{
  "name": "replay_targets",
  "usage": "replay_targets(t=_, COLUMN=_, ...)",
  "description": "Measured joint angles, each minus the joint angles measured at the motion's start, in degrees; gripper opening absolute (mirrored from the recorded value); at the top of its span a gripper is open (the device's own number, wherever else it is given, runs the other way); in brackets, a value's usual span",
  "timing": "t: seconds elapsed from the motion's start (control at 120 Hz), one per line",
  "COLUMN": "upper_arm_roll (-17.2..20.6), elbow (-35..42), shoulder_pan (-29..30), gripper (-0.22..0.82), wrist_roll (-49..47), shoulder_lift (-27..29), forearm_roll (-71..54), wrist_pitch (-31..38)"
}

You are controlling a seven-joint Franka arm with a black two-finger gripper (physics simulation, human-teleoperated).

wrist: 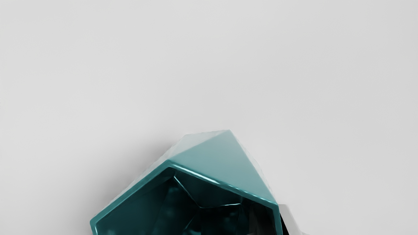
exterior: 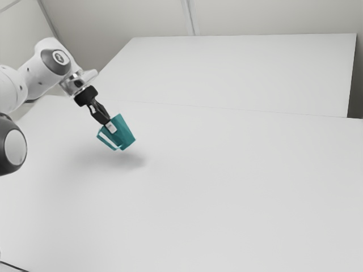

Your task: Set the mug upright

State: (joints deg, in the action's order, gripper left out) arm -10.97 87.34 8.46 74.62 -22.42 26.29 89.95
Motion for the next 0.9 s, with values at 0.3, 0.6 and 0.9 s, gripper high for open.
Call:
replay_targets(t=0.3, upper_arm_roll=1.83, elbow=8.35, shoulder_pan=-9.4, gripper=-0.18, wrist_roll=-3.89, shoulder_lift=1.77, forearm_roll=-24.04, wrist_pitch=19.27)
replay_targets(t=0.6, upper_arm_roll=1.84, elbow=13.83, shoulder_pan=-14.35, gripper=-0.18, wrist_roll=-8.77, shoulder_lift=3.97, forearm_roll=-33.01, wrist_pitch=34.02)
replay_targets(t=0.9, upper_arm_roll=1.84, elbow=13.94, shoulder_pan=-15.04, gripper=-0.18, wrist_roll=-12.12, shoulder_lift=2.33, forearm_roll=-32.16, wrist_pitch=39.15)
